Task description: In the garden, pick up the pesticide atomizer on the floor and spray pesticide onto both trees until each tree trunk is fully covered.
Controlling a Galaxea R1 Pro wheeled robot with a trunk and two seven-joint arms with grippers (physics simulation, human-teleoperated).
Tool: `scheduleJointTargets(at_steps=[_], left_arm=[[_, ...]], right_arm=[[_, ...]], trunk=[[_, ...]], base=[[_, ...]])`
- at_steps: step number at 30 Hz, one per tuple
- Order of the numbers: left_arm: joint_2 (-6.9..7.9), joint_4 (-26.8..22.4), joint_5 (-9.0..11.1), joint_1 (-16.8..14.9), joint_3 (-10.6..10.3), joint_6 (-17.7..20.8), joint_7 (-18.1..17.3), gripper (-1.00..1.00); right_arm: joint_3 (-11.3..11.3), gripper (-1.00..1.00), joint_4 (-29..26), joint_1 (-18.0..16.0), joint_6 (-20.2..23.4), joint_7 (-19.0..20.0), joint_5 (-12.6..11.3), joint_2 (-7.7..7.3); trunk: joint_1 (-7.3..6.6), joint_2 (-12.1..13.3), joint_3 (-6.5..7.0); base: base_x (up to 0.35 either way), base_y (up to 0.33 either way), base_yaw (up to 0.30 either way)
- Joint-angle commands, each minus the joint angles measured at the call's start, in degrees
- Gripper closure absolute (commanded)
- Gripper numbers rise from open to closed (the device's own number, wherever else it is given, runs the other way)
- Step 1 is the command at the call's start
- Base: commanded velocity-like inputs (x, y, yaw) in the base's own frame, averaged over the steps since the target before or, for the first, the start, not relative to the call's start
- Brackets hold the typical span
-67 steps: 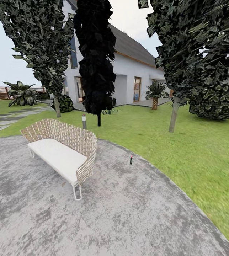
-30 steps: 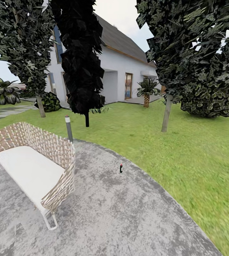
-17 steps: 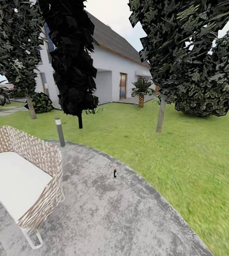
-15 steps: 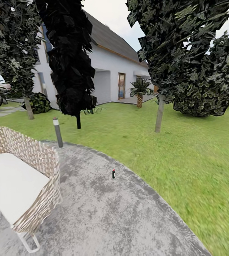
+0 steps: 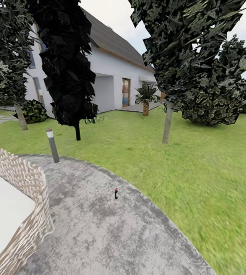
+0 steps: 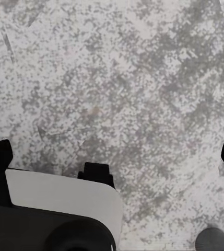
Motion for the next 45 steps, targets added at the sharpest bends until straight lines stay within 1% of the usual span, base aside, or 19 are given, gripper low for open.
scheduleJointTargets(at_steps=[1,8,14,21,41,44,45], left_arm=[[0.01,0.0,0.0,0.0,0.0,0.0,0.0,-1.00],[0.00,0.0,0.0,0.0,0.0,0.0,0.0,-1.00],[0.00,0.0,0.0,0.0,0.0,0.0,0.0,-1.00],[0.00,0.0,0.0,0.0,0.0,0.0,0.0,-1.00],[-0.03,-0.1,0.0,0.0,0.0,0.0,0.0,-1.00],[-0.07,-1.4,0.2,0.0,-0.1,-0.4,-0.1,-1.00],[-0.09,-3.4,0.3,0.0,-0.1,-1.1,-0.1,-1.00]], right_arm=[[0.0,-1.00,0.0,0.0,0.0,0.0,0.0,0.00],[0.0,-1.00,0.0,0.0,0.0,0.0,0.0,0.00],[0.0,-1.00,0.0,0.0,0.0,0.0,0.0,-0.02],[0.0,-1.00,0.0,0.0,0.0,0.0,0.0,0.00],[0.0,-1.00,0.0,0.0,0.0,0.0,0.0,0.00],[0.0,-1.00,0.0,0.0,0.0,0.0,0.0,-0.02],[0.0,-1.00,0.0,0.0,0.0,0.0,0.0,-0.04]], trunk=[[0.00,0.0,0.00],[0.00,0.0,0.00],[0.00,0.0,0.00],[0.00,0.0,0.00],[0.00,0.0,0.00],[0.00,0.0,0.00],[0.00,0.0,0.00]], base=[[0.346,-0.019,-0.023],[0.348,-0.007,-0.003],[0.349,-0.001,0.134],[0.349,-0.027,0.034],[0.326,-0.156,-0.009],[0.300,-0.211,-0.001],[0.291,-0.223,0.000]])
